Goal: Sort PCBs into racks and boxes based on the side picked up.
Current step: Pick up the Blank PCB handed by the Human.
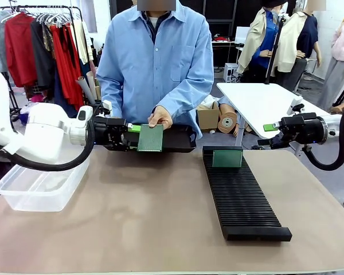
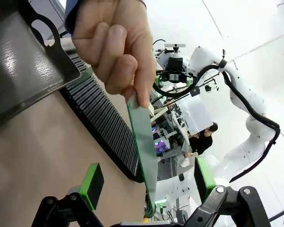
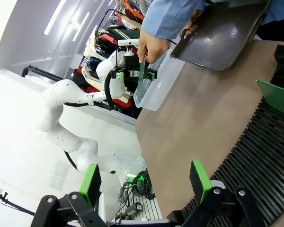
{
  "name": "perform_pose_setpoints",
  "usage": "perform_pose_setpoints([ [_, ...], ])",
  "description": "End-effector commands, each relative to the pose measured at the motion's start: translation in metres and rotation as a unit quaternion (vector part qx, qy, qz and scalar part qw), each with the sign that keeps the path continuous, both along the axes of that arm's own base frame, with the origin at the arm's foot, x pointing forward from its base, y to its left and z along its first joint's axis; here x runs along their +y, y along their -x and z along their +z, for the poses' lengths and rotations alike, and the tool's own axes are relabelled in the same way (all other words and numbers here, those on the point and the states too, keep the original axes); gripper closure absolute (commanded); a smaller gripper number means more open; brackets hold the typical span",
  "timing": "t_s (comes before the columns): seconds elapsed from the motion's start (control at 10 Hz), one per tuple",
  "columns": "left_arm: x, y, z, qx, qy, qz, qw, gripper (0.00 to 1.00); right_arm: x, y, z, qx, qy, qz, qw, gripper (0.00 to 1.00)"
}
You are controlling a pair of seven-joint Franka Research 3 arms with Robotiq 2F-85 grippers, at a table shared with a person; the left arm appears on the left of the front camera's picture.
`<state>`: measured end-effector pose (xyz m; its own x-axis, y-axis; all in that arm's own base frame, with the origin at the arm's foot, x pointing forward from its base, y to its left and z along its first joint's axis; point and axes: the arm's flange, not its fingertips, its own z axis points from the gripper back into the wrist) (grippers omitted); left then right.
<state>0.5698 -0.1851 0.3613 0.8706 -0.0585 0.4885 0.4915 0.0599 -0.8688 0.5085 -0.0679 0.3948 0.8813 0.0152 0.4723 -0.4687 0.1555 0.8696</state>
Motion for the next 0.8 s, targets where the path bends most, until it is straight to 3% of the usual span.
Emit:
perform_pose_setpoints([
  [0.0, -0.0197, -0.0114, 0.0007, 0.005, 0.003, 0.002, 1.0, 0.0, -0.0001, 0.0003, 0.0008, -0.006, 0.002, -0.001, 1.0, 0.0],
  [0.2, -0.0264, -0.0119, -0.0008, 0.003, 0.003, 0.002, 1.0, 0.05, -0.0001, 0.0003, 0.0008, -0.006, 0.002, -0.001, 1.0, 0.0],
  [0.4, -0.028, -0.0148, -0.0043, 0.003, 0.011, 0.007, 1.0, 0.22, -0.0001, 0.0003, 0.0008, -0.006, 0.002, -0.001, 1.0, 0.0],
  [0.7, -0.0263, -0.0147, -0.0042, 0.002, 0.013, 0.01, 1.0, 0.76, -0.0001, 0.0003, 0.0008, -0.006, 0.002, -0.001, 1.0, 0.0],
])
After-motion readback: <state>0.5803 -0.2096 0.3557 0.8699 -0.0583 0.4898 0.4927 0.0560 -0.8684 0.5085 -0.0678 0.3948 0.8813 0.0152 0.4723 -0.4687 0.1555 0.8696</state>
